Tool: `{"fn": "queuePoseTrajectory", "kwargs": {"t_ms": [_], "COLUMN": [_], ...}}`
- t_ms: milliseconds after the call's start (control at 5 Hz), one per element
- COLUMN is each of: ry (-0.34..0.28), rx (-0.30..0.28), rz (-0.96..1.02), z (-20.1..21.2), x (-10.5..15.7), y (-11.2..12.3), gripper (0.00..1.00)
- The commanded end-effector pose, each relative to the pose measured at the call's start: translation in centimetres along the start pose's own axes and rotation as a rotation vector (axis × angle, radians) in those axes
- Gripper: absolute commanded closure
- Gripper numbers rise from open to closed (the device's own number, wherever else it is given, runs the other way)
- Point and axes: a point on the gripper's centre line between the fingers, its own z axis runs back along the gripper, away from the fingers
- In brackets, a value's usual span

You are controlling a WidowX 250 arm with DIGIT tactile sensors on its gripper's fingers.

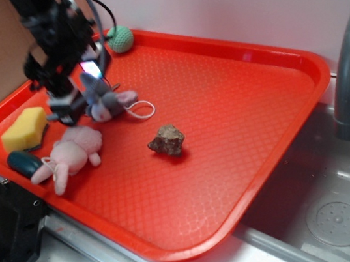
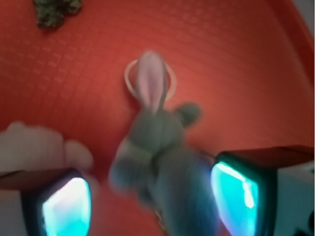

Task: Grab the gray animal.

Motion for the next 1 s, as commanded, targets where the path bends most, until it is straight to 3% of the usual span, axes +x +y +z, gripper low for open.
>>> {"fn": "queuePoseTrajectory", "kwargs": {"t_ms": [0, 200, 400, 600, 800], "ry": [0.081, 0.096, 0.117, 0.058, 0.064], "rx": [-0.031, -0.049, -0.032, 0.07, 0.142], "rz": [0.24, 0.292, 0.43, 0.635, 0.746], "z": [-2.6, -2.3, 0.1, 5.0, 10.1], "x": [0.4, 0.6, 0.5, -1.5, 0.1], "y": [-1.0, -1.0, -1.1, 1.9, 2.0], "gripper": [1.0, 1.0, 1.0, 1.0, 1.0]}}
